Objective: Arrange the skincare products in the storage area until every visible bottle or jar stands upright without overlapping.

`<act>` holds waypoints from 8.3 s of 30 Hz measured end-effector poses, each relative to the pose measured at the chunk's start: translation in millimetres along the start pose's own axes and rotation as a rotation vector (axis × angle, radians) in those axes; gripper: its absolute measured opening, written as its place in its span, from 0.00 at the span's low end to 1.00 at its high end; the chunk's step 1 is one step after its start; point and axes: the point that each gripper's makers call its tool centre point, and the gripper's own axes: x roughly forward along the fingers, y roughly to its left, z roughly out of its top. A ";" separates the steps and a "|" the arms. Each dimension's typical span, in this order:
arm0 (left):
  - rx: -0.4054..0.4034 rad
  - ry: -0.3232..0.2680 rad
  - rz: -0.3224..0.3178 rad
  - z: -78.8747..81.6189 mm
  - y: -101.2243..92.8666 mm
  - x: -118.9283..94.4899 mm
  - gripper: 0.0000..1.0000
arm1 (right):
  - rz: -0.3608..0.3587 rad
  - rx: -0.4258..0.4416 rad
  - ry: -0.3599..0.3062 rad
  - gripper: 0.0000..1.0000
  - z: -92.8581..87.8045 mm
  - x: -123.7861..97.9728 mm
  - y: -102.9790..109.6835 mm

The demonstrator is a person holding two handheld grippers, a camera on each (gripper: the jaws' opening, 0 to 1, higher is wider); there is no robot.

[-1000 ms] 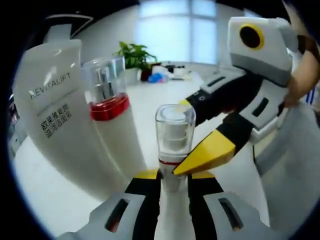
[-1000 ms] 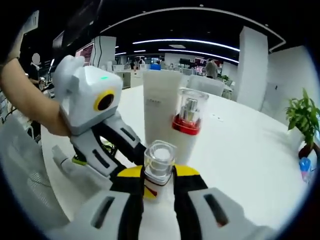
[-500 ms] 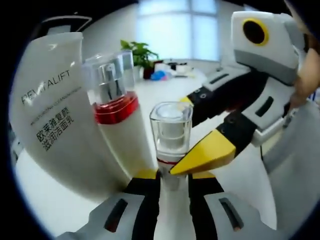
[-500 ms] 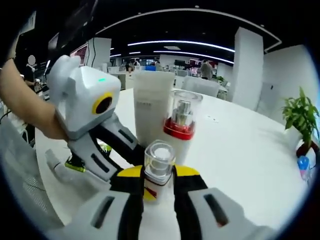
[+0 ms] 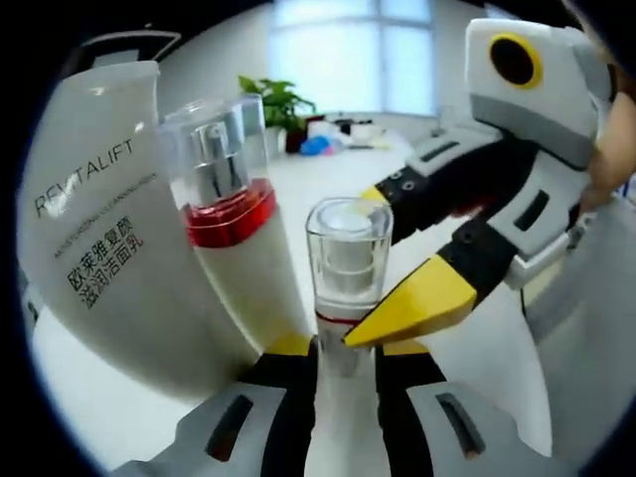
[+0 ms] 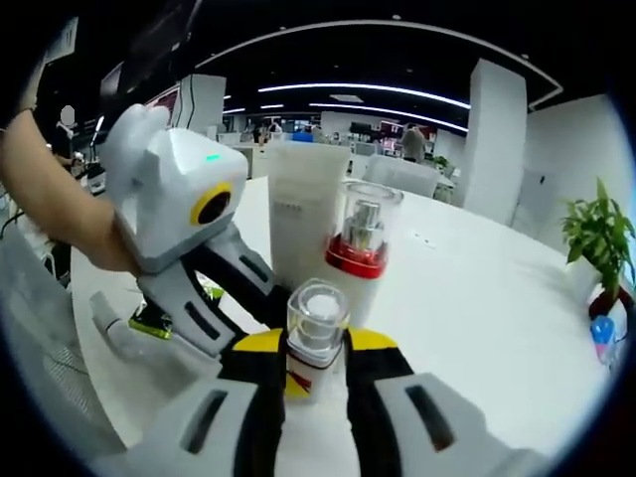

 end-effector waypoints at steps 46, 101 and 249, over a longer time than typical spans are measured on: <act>-0.028 0.036 0.048 -6.1 -2.4 -10.1 0.16 | 0.109 -0.015 0.010 0.32 -2.1 2.7 5.7; -0.333 0.029 0.286 -39.3 -59.2 -143.2 0.67 | 0.201 0.071 -0.016 0.83 8.7 -83.3 59.1; -0.807 -0.478 0.007 24.1 -71.7 -217.3 0.16 | 0.344 0.275 -0.161 0.76 37.4 -121.5 109.0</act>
